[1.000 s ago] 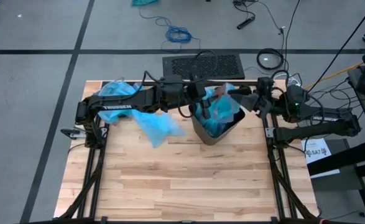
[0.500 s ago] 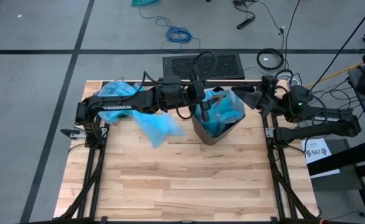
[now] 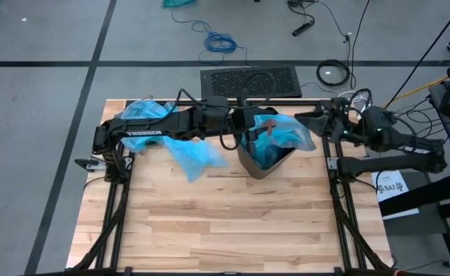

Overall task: Place trash/remove bag and relplace
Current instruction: Remove the blue trash bag from the trash bin

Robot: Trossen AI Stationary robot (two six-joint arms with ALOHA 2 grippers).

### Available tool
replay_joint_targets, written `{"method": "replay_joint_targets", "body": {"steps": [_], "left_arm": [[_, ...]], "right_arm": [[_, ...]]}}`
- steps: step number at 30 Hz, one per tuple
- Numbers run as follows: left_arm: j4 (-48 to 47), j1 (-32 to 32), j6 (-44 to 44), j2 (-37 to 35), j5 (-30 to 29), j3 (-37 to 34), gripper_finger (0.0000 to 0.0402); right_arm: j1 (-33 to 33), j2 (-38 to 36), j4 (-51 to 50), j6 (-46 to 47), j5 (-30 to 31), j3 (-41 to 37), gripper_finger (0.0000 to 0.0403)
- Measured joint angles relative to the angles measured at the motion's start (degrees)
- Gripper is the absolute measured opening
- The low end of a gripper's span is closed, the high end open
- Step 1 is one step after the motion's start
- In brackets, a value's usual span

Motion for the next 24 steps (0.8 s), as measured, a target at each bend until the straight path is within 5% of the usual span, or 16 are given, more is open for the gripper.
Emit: {"method": "replay_joint_targets", "body": {"steps": [11, 16, 20, 24], "left_arm": [[-0.3, 0.0, 0.0, 0.0, 0.0, 0.0, 0.0185], [-0.2, 0.0, 0.0, 0.0, 0.0, 0.0, 0.0185], [-0.2, 0.0, 0.0, 0.0, 0.0, 0.0, 0.0185], [-0.3, 0.3, 0.1, 0.0, 0.0, 0.0, 0.0185]], "right_arm": [[0.0, -4.1, -41.4, 5.7, 12.8, 15.3, 0.0097], [0.2, -0.7, -56.3, 13.7, 5.2, 17.5, 0.0014], [0.2, 2.1, -60.2, 19.0, -0.7, 16.2, 0.0006], [0.2, 4.9, -54.0, 17.5, -4.6, 15.1, 0.0001]]}}
